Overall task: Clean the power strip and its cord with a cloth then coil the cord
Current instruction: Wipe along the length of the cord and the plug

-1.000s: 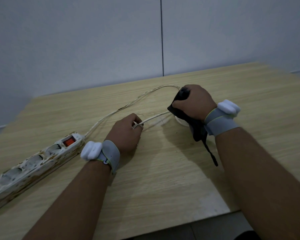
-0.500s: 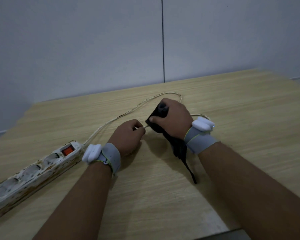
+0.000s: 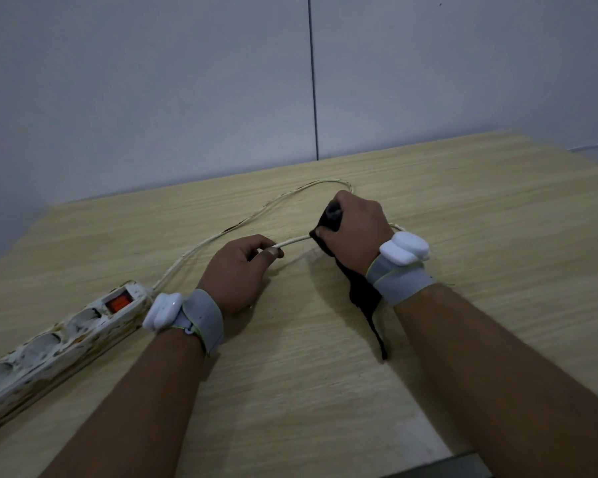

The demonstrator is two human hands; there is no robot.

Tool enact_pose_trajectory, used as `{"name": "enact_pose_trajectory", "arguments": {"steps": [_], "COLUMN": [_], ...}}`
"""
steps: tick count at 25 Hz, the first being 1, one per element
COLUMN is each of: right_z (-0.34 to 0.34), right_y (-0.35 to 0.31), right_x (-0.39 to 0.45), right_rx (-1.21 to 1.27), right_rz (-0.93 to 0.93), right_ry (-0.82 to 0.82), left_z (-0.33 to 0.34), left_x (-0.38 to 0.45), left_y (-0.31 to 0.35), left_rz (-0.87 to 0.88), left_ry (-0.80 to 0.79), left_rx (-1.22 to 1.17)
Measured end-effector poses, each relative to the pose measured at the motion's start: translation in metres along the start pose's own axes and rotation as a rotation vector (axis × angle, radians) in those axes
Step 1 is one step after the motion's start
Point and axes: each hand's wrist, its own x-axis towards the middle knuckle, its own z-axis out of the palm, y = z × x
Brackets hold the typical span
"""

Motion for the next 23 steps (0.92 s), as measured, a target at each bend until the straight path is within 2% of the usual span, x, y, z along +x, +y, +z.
{"name": "enact_pose_trajectory", "arguments": {"steps": [4,6,9,14,18,23], "right_z": [-0.006,-0.001,0.012,0.004,0.002,0.012], "right_y": [0.001,-0.007,-0.011,0.003,0.004,-0.013], "right_x": [-0.003,-0.008,-0.010,0.001,0.001,-0.012], "right_rx": [0.195,0.270,0.181,-0.018,0.029,0.138], "right_rz": [-0.055,-0.120,-0.145,-0.028,-0.036,-0.167], "right_ry": [0.080,0.046,-0.009,0.025,0.044,0.000], "left_z": [0.000,0.001,0.002,0.001,0.001,0.003], "left_x": [0.000,0.000,0.000,0.000,0.000,0.002], "left_y": [-0.001,0.000,0.002,0.000,-0.001,-0.003], "left_rz": [-0.002,0.004,0.020,0.018,0.034,0.055], "left_ry": [-0.006,-0.004,0.001,-0.008,-0.041,-0.043], "left_rx": [0.001,-0.001,0.006,0.003,0.002,0.065]}}
